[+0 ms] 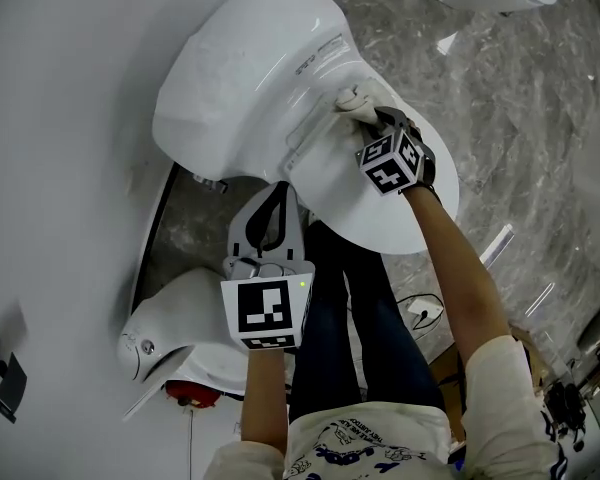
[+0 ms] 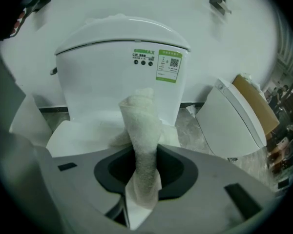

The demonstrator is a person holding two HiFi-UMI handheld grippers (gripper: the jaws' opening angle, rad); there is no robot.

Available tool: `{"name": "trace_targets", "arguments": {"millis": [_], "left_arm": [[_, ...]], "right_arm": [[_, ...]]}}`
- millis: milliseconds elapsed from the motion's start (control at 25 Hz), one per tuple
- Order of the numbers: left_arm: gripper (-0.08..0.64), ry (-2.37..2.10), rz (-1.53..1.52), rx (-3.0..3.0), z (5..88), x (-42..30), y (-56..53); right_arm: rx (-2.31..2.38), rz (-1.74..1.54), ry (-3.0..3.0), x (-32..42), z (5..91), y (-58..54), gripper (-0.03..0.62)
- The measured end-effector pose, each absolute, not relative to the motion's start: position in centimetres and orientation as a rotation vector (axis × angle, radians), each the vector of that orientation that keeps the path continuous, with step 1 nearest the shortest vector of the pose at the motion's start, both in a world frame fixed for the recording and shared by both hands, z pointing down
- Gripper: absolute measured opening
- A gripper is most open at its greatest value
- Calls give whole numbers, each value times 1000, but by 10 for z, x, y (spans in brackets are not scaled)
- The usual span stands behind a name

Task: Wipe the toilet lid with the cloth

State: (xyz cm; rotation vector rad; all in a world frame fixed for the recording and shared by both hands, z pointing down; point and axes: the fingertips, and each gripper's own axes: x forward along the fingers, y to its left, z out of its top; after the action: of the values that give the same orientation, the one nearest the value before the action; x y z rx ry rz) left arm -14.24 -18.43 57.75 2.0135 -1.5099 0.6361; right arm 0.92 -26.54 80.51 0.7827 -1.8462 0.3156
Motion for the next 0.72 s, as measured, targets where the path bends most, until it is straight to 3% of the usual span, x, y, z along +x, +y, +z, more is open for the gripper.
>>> {"name": "trace_targets", "arguments": {"millis": [720], "left_arm": [[3,-1446,652,2064,574,-114,-168]], "right_arm": [[893,430,-1766,79,810,-219,101]]}}
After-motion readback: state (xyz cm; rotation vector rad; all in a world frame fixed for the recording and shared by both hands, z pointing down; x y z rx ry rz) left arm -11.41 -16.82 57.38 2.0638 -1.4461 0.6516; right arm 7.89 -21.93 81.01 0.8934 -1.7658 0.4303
